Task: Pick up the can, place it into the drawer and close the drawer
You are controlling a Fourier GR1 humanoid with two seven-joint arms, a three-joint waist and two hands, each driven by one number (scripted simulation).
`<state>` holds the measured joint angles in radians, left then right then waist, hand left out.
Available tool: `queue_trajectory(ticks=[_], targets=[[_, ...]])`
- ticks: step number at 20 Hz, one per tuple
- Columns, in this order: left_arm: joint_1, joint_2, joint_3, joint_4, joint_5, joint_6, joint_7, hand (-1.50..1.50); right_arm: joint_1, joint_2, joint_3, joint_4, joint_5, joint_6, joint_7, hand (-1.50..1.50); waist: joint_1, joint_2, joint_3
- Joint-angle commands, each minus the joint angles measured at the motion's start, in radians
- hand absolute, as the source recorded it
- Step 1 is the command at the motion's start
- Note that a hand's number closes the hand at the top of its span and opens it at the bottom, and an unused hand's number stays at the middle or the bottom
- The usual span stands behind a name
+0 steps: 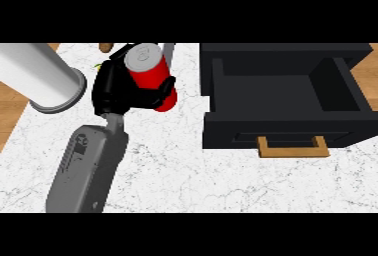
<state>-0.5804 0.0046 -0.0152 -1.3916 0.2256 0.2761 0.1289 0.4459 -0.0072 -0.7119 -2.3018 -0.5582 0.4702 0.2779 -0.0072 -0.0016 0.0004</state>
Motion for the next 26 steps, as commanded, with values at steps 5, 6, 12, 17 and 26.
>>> queue_trajectory(ticks=[5,6,12,17,26], targets=[[-0.086,-0.005,-0.155,-0.011,0.009,0.182,0.036,1.5,0.01,0.006,-0.008,0.017,0.01,0.021,-0.027,-1.5,-0.003,0.0,0.0],[-0.263,-0.005,-0.068,0.107,0.004,0.162,0.077,1.5,-0.016,0.006,-0.015,0.044,0.013,0.019,-0.032,-1.5,-0.01,0.003,0.0],[-0.35,-0.005,-0.132,0.226,0.055,0.239,0.032,1.5,-0.046,-0.011,-0.006,0.03,0.012,0.019,0.016,-1.5,-0.01,0.003,0.0],[-0.513,-0.005,-0.11,0.326,0.064,0.291,0.084,1.5,-0.028,-0.001,-0.013,0.077,0.005,0.047,-0.055,-1.5,-0.016,0.003,0.0],[-0.678,-0.005,-0.176,0.578,0.213,0.32,-0.048,1.5,-0.044,-0.03,0.036,0.047,0.031,0.011,-0.028,-1.5,-0.03,0.008,0.0]])
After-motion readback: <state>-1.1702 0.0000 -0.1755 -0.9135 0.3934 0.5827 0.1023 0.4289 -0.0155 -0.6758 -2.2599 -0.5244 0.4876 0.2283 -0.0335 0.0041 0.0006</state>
